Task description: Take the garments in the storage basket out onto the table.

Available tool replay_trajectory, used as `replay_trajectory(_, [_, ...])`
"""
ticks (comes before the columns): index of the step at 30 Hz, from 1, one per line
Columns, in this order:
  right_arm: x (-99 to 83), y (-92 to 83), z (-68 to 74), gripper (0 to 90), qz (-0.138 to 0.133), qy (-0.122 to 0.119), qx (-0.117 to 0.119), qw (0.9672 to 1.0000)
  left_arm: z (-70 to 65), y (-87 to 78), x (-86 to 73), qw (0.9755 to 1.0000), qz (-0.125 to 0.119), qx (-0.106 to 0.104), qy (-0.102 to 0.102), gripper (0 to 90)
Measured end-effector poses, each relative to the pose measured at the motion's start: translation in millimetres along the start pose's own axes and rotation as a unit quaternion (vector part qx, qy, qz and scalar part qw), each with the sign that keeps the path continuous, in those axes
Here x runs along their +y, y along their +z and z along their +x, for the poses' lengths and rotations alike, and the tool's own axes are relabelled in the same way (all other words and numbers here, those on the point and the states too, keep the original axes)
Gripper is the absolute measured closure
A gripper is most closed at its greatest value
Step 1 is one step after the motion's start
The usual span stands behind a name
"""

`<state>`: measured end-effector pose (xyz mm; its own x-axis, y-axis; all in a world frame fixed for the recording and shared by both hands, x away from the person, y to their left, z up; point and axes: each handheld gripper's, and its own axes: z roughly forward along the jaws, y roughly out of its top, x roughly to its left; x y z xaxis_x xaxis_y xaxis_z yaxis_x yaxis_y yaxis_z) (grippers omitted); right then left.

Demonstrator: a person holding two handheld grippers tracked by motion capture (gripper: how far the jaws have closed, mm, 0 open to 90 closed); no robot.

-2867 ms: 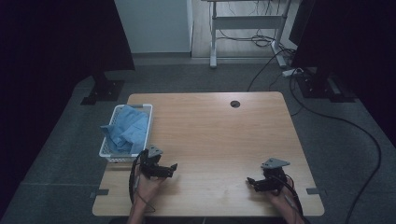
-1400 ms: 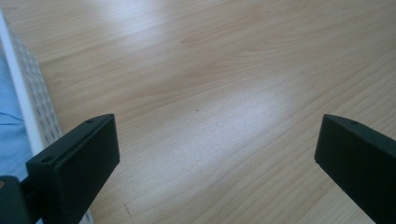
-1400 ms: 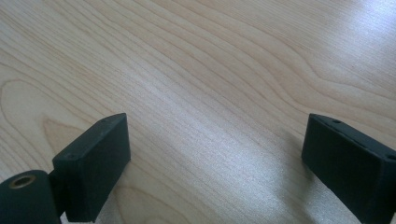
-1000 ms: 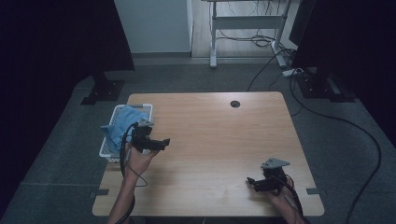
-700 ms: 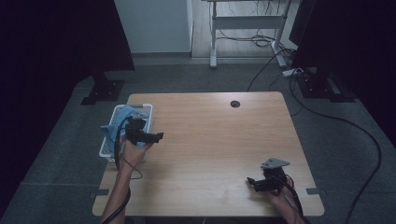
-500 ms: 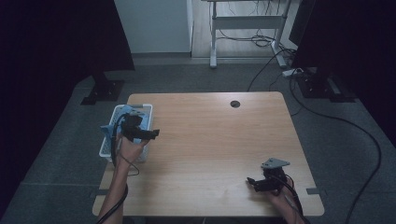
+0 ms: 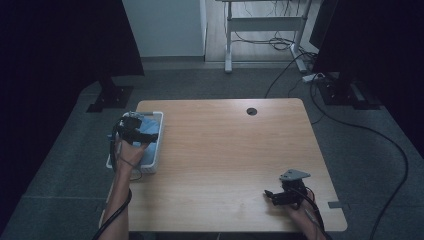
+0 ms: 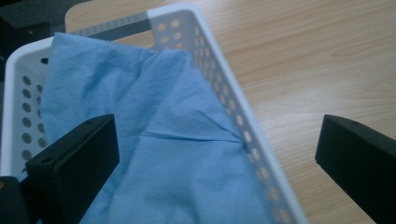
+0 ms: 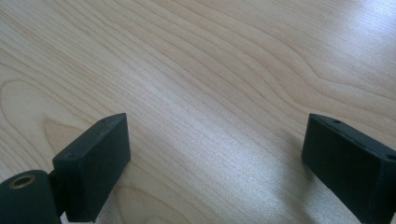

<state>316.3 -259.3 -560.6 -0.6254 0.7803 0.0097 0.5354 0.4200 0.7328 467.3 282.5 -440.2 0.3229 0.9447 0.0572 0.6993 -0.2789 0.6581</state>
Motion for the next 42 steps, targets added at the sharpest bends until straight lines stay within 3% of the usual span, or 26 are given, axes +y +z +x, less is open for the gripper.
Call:
replay_trajectory(7, [0.0,0.0,0.0,8.0,0.0,0.0,0.0,1.0,11.2,15.6,-2.6,0.9998,0.016,0.011,0.001,0.0])
replay_trajectory(16, [0.0,0.0,0.0,8.0,0.0,0.0,0.0,1.0,25.6,31.2,-5.7,0.9987,0.03,0.038,-0.018,0.0])
replay_trajectory(23, [0.0,0.0,0.0,8.0,0.0,0.0,0.0,1.0,33.7,48.0,-8.3,0.9974,0.058,0.039,-0.014,0.0])
replay_trajectory(28, [0.0,0.0,0.0,8.0,0.0,0.0,0.0,1.0,41.4,63.7,-12.2,0.9953,0.086,0.036,-0.025,0.0])
replay_trajectory(34, [0.0,0.0,0.0,7.9,0.0,0.0,0.0,1.0,52.2,79.1,-16.7,0.9909,0.12,0.036,-0.049,0.0])
replay_trajectory(40, [0.0,0.0,0.0,7.9,0.0,-0.001,0.001,1.0,48.8,91.7,-12.4,0.9863,0.155,0.045,-0.034,0.0])
replay_trajectory(42, [0.0,0.0,0.0,7.9,0.0,-0.001,0.001,1.0,46.9,95.7,-11.7,0.9856,0.163,0.035,-0.029,0.0])
